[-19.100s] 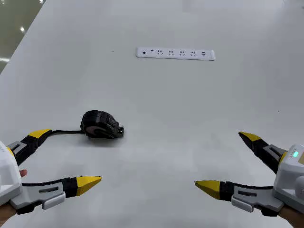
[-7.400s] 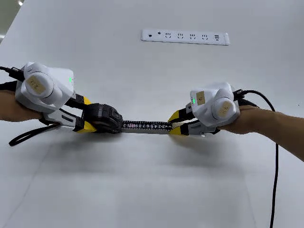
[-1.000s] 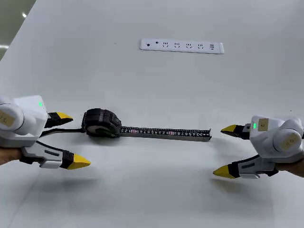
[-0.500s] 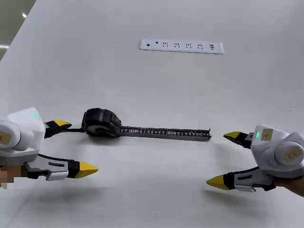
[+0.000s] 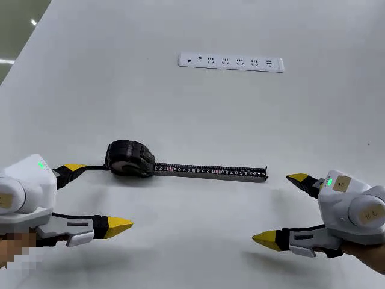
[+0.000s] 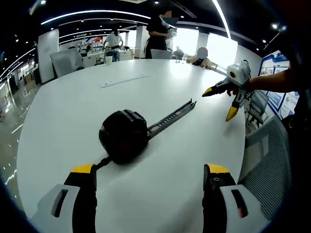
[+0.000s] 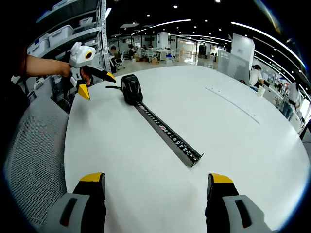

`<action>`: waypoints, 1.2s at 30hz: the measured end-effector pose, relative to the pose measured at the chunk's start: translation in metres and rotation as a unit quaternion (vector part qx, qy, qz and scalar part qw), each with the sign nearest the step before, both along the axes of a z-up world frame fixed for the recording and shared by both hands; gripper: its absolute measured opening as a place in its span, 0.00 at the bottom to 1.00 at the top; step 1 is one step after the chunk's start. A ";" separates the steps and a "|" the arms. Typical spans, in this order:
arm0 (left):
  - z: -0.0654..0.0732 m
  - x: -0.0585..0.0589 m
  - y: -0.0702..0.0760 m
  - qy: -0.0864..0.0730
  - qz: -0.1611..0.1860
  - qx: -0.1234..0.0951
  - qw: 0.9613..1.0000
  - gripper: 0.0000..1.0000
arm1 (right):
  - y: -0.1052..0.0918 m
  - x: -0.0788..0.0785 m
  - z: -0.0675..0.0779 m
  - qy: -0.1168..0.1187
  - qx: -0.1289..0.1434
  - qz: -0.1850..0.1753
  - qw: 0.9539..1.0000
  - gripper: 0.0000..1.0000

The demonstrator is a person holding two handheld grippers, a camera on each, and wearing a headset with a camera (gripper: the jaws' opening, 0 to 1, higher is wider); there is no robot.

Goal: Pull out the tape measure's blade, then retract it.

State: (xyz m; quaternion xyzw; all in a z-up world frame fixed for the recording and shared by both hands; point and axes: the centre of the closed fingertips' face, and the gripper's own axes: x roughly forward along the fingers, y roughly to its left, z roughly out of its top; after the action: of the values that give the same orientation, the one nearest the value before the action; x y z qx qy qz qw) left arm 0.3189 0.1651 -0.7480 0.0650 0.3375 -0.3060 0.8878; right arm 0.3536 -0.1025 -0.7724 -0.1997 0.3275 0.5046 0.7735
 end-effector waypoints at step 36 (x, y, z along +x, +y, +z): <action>0.009 -0.015 -0.018 -0.024 0.129 -0.008 0.991 0.95 | 0.021 -0.026 0.025 -0.002 0.072 -0.146 0.987 0.99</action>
State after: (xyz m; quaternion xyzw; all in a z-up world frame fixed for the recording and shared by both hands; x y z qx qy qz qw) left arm 0.3042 0.1475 -0.7395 0.0210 0.3194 -0.1898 0.9282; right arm 0.3276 -0.0814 -0.7474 -0.0944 0.3141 0.4083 0.8519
